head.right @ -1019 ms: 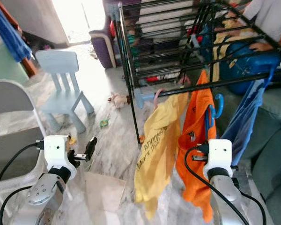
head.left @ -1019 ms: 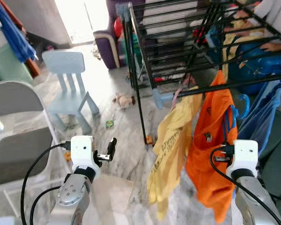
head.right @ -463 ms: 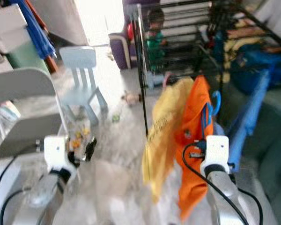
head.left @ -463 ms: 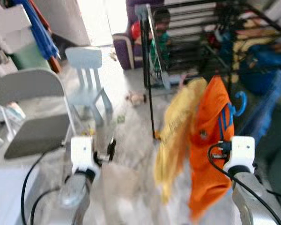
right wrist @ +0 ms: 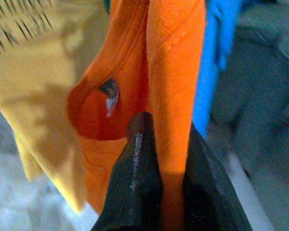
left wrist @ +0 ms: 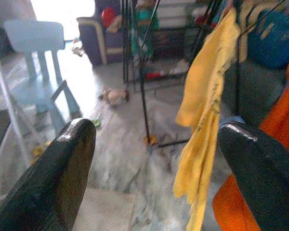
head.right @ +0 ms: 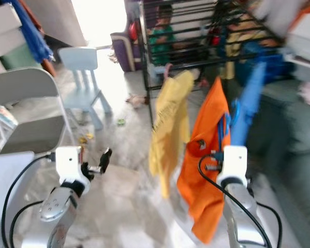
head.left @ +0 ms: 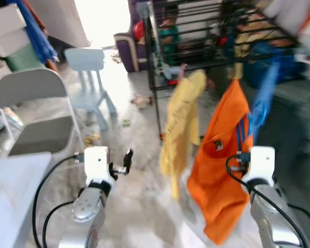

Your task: Hang hanger

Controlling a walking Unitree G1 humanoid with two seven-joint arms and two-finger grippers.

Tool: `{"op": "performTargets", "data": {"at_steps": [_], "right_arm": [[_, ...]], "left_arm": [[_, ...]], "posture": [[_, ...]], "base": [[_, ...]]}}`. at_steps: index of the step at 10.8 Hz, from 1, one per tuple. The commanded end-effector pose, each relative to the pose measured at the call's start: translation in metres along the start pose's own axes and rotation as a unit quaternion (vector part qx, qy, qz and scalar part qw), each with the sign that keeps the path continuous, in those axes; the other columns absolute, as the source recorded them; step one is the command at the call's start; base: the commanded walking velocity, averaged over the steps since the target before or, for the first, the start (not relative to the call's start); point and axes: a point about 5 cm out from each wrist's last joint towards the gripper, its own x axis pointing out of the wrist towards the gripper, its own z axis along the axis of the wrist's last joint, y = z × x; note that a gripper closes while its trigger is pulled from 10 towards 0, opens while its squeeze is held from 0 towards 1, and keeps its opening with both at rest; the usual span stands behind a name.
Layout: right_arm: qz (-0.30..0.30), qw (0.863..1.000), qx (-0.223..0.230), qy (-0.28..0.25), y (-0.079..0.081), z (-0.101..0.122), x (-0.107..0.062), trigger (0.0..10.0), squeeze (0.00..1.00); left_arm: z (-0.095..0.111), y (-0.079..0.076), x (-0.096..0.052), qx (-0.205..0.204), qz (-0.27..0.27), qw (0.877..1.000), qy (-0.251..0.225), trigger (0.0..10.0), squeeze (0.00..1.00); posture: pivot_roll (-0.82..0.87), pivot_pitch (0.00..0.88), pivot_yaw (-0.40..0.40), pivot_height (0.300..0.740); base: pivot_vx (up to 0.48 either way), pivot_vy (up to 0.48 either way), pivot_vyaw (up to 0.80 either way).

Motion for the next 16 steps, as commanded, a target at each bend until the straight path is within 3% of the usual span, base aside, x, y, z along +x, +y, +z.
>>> {"op": "performTargets", "data": {"at_steps": [1, 3, 5, 7, 9, 11, 12, 14, 16], "right_arm": [[0.027, 0.999, 0.0, -0.024, 0.016, 0.012, 0.008, 10.0, 0.0], [0.066, 0.997, -0.003, -0.034, 0.033, 0.02, 0.018, 10.0, 0.0], [0.083, 0.996, -0.016, -0.019, 0.039, 0.015, 0.026, 10.0, 0.0], [0.102, 0.991, -0.077, -0.035, 0.05, 0.02, 0.032, 10.0, 0.0], [0.136, 0.988, -0.065, -0.046, 0.063, 0.024, 0.034, 10.0, 0.0], [0.15, 0.977, -0.147, -0.035, 0.068, 0.014, 0.031, 10.0, 0.0], [0.17, 0.982, -0.064, -0.045, 0.069, 0.02, 0.026, 10.0, 0.0], [0.172, 0.982, -0.053, -0.053, 0.071, 0.018, 0.022, 10.0, 0.0], [0.188, 0.978, -0.058, -0.068, 0.075, 0.025, 0.022, 10.0, 0.0]], "left_arm": [[-0.002, 0.009, 0.001, 0.016, 0.02, 1.0, -0.005, 10.0, 0.0], [-0.002, 0.018, 0.005, 0.005, 0.037, 0.999, -0.016, 10.0, 0.0], [-0.004, 0.02, 0.007, 0.006, 0.039, 0.999, -0.024, 10.0, 0.0], [-0.002, 0.022, 0.01, 0.013, 0.045, 0.998, -0.034, 10.0, 0.0], [-0.001, 0.023, 0.012, 0.02, 0.042, 0.998, -0.039, 10.0, 0.0], [-0.007, 0.018, 0.011, 0.02, 0.038, 0.998, -0.034, 10.0, 0.0], [-0.006, 0.02, 0.008, 0.016, 0.062, 0.997, -0.031, 10.0, 0.0], [-0.017, 0.031, 0.007, 0.029, 0.115, 0.993, -0.007, 10.0, 0.0], [-0.015, 0.032, 0.01, 0.037, 0.121, 0.992, -0.002, 10.0, 0.0]], "posture": [[-0.09, 0.0, 0.085, 0.74], [-0.07, 0.0, 0.068, 0.74], [-0.07, 0.0, 0.062, 0.74], [-0.07, 0.0, 0.087, 0.74], [-0.08, 0.0, 0.1, 0.74], [-0.08, 0.0, 0.09, 0.74], [-0.07, 0.0, 0.085, 0.74], [-0.07, 0.0, 0.095, 0.74], [-0.08, 0.0, 0.105, 0.74]], "base": [[0.0, 0.0, 0.0], [0.0, -0.172, 0.0], [0.0, -0.347, 0.0], [0.0, -0.362, 0.0], [0.0, -0.368, 0.0], [0.0, -0.369, 0.0], [0.0, 0.0, 0.0], [0.0, 0.0, 0.0], [0.0, 0.0, 0.4]]}}
